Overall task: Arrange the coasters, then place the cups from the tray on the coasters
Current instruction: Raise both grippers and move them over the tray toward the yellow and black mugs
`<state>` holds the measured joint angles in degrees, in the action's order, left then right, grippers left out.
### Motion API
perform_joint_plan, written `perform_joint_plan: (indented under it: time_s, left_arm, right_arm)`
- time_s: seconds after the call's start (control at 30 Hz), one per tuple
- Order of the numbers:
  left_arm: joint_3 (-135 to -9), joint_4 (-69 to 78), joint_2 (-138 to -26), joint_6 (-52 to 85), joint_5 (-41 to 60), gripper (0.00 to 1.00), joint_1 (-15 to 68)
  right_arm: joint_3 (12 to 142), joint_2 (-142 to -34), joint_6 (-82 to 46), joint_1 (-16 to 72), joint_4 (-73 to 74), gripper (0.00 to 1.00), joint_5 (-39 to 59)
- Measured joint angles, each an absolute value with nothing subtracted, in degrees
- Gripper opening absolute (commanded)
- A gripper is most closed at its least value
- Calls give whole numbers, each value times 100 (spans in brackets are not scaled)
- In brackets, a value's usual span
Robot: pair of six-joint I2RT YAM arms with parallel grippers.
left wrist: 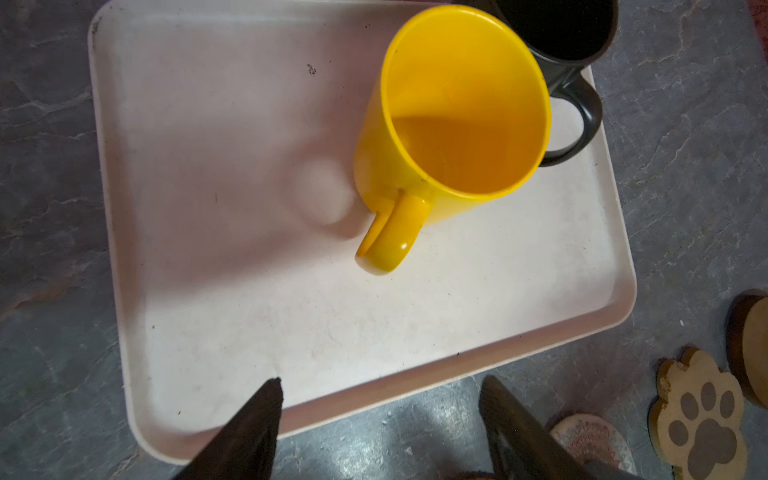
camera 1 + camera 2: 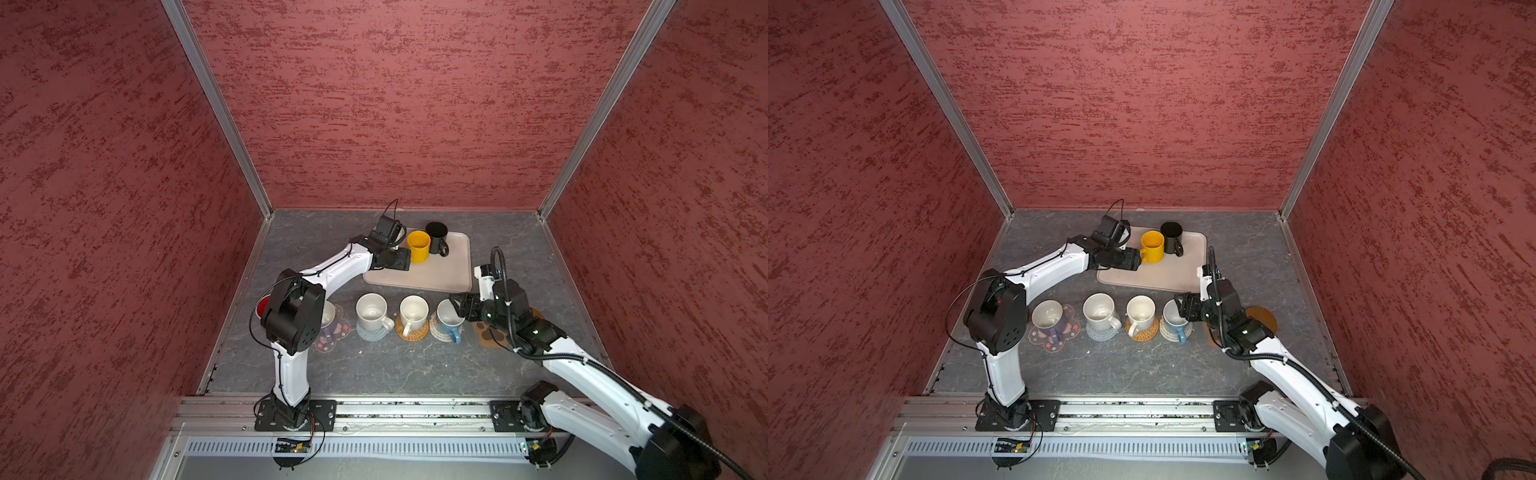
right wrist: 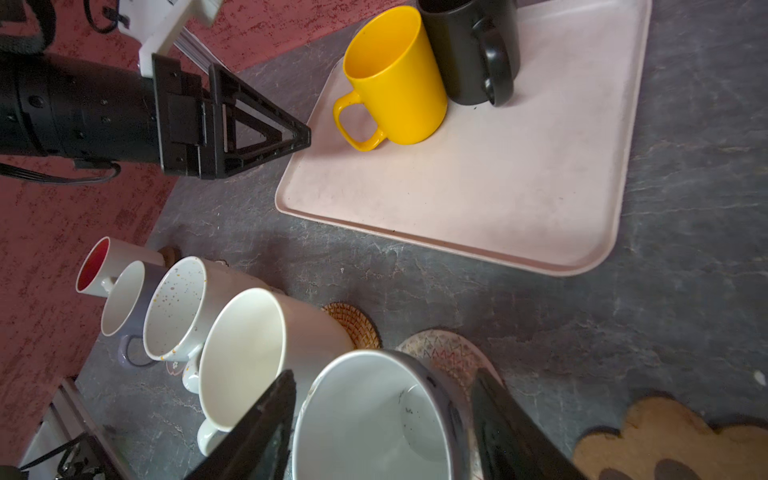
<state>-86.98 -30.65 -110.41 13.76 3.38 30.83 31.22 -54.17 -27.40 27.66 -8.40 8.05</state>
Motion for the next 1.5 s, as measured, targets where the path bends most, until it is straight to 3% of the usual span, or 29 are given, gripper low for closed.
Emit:
perform_joint_plan:
  time_s: [0.7,1.07,1.3,1.5]
  left_arm:
    - [-9913,-3258,-12206,945,499,65,2945]
    - [-9911,-3317,-12180,913,558,89,2919]
    - [-9426,-3063,-11426,1181,572,99,2893]
    - [-8718,-2707,-10637,1590,617,100,2864]
  right_arm:
    - [3212,-5959,-2967,1461,150,67,1721]
    - [4077,-7008,-2700,1398,106,50,1420]
    - [5256,-8440,-2322,1398,40,51,1232]
    - [6139,-9487,-1935,1398,-362,55,1181]
